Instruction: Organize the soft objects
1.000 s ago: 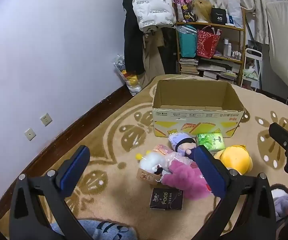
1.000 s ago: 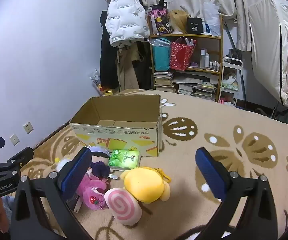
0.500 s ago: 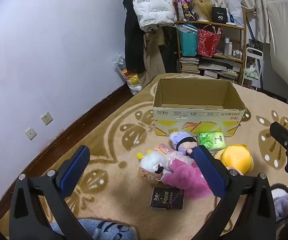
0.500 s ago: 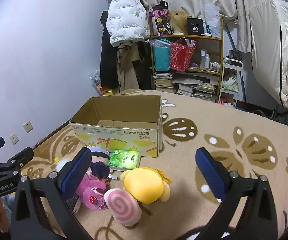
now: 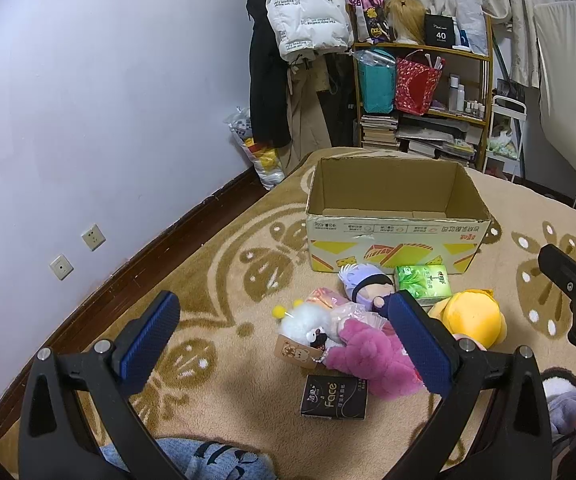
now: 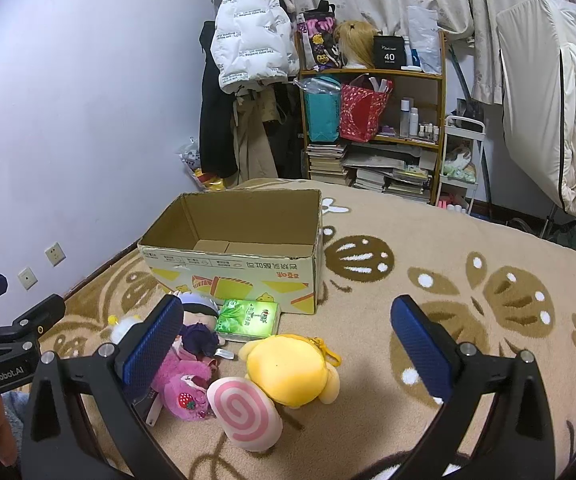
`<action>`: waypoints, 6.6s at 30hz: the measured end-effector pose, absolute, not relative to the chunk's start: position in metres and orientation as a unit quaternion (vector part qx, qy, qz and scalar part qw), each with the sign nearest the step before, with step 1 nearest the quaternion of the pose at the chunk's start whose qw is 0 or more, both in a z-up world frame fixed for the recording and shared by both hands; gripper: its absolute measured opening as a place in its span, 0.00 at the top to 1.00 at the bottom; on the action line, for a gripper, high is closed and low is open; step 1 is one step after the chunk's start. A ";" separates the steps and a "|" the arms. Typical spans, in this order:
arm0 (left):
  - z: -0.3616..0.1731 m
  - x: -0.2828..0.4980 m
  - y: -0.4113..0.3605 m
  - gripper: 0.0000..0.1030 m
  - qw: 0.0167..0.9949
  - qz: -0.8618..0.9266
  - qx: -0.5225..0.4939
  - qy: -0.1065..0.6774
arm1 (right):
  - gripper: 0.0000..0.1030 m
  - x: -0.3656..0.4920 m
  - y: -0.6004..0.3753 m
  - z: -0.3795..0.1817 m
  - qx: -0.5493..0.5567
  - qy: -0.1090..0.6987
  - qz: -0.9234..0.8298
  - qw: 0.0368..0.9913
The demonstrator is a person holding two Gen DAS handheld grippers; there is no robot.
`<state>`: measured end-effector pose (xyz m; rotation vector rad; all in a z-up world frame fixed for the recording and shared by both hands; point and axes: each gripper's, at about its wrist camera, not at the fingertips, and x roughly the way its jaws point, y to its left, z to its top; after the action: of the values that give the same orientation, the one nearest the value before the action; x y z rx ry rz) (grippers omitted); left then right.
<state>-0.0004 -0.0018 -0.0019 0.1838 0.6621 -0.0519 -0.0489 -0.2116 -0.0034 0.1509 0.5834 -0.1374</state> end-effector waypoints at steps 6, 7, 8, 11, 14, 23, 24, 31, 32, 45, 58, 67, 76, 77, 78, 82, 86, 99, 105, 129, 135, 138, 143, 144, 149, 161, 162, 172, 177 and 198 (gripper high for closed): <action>-0.002 -0.001 -0.002 0.00 0.941 -0.026 0.091 0.324 | 0.00 -0.048 -0.211 -0.003 0.074 0.288 -0.068 0.952; -0.002 -0.001 -0.002 0.00 0.941 -0.026 0.091 0.324 | 0.00 -0.049 -0.212 -0.003 0.074 0.287 -0.068 0.953; -0.002 -0.001 -0.002 0.00 0.941 -0.026 0.091 0.325 | 0.00 -0.048 -0.211 -0.003 0.074 0.287 -0.068 0.953; -0.002 0.000 -0.002 0.00 0.941 -0.026 0.090 0.324 | 0.00 -0.048 -0.211 -0.003 0.073 0.288 -0.067 0.953; -0.002 0.000 -0.002 0.00 0.941 -0.026 0.091 0.325 | 0.00 -0.048 -0.212 -0.003 0.073 0.287 -0.068 0.953; -0.003 -0.001 -0.002 0.00 0.941 -0.026 0.090 0.326 | 0.00 -0.048 -0.211 -0.003 0.074 0.288 -0.068 0.952; -0.003 -0.001 -0.002 0.00 0.941 -0.026 0.090 0.326 | 0.00 -0.048 -0.211 -0.003 0.073 0.288 -0.068 0.952; -0.005 -0.001 -0.001 0.00 0.940 -0.026 0.089 0.330 | 0.00 -0.048 -0.211 -0.003 0.073 0.288 -0.068 0.952; -0.005 -0.001 -0.001 0.00 0.939 -0.025 0.089 0.330 | 0.00 -0.048 -0.211 -0.003 0.073 0.288 -0.068 0.952; -0.007 0.001 -0.002 0.00 0.938 -0.023 0.087 0.336 | 0.00 -0.046 -0.212 -0.006 0.075 0.290 -0.068 0.952; -0.007 0.007 -0.003 0.00 0.932 -0.028 0.082 0.351 | 0.00 -0.040 -0.214 -0.017 0.077 0.303 -0.065 0.948; -0.011 0.030 -0.013 0.00 0.918 -0.033 0.113 0.379 | 0.00 -0.011 -0.214 -0.019 0.078 0.342 -0.050 0.935; -0.019 0.070 -0.012 0.00 0.905 -0.040 0.100 0.412 | 0.00 0.029 -0.218 -0.043 0.090 0.391 -0.038 0.915; -0.022 0.077 -0.012 0.00 0.903 -0.042 0.096 0.418 | 0.00 0.033 -0.219 -0.049 0.095 0.399 -0.037 0.911; -0.024 0.082 -0.013 0.00 0.901 -0.043 0.093 0.422 | 0.00 0.036 -0.220 -0.053 0.097 0.405 -0.035 0.909; -0.034 0.101 -0.019 0.00 0.892 -0.047 0.095 0.440 | 0.00 0.047 -0.219 -0.070 0.094 0.429 -0.034 0.898; -0.047 0.117 -0.035 0.00 0.882 -0.067 0.101 0.456 | 0.00 0.052 -0.220 -0.085 0.094 0.451 -0.034 0.887; -0.094 0.144 -0.069 0.00 0.858 -0.091 0.130 0.489 | 0.01 0.060 -0.235 -0.134 0.135 0.518 -0.038 0.844; -0.114 0.152 -0.077 0.00 0.845 -0.099 0.138 0.507 | 0.02 0.062 -0.239 -0.156 0.164 0.539 -0.032 0.825; -0.150 0.163 -0.093 0.10 0.820 -0.112 0.160 0.538 | 0.07 0.062 -0.218 -0.170 0.169 0.569 -0.022 0.805; -0.152 0.164 -0.092 0.25 0.815 -0.127 0.149 0.545 | 0.11 0.066 -0.210 -0.172 0.154 0.572 -0.028 0.805; -0.150 0.157 -0.098 0.43 0.815 -0.144 0.130 0.546 | 0.14 0.068 -0.209 -0.172 0.161 0.568 -0.030 0.807; -0.143 0.148 -0.094 0.45 0.824 -0.146 0.129 0.532 | 0.14 0.065 -0.219 -0.168 0.170 0.562 -0.029 0.809; -0.141 0.148 -0.092 0.46 0.826 -0.146 0.126 0.529 | 0.14 0.064 -0.223 -0.165 0.174 0.560 -0.029 0.810; -0.125 0.144 -0.074 0.46 0.841 -0.139 0.112 0.511 | 0.14 0.067 -0.234 -0.156 0.176 0.548 -0.039 0.817; -0.079 0.110 -0.065 0.46 0.876 -0.104 0.109 0.457 | 0.17 0.063 -0.249 -0.123 0.168 0.505 -0.032 0.846; -0.072 0.104 -0.065 0.46 0.879 -0.102 0.110 0.453 | 0.17 0.062 -0.250 -0.119 0.168 0.500 -0.032 0.849; -0.023 0.079 -0.047 0.46 0.913 -0.083 0.120 0.382 | 0.17 0.032 -0.241 -0.059 0.146 0.436 -0.035 0.887; 0.008 0.075 -0.037 0.46 0.927 -0.090 0.089 0.352 | 0.17 0.024 -0.223 -0.042 0.124 0.404 -0.033 0.905; 0.046 0.158 -0.045 0.46 0.950 -0.056 0.101 0.289 | 0.17 0.087 -0.196 0.027 0.078 0.330 0.011 0.941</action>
<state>0.1579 -0.0451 0.0464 0.2062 0.5879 -0.1130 0.0867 -0.1962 0.0267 0.1594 0.6741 0.0228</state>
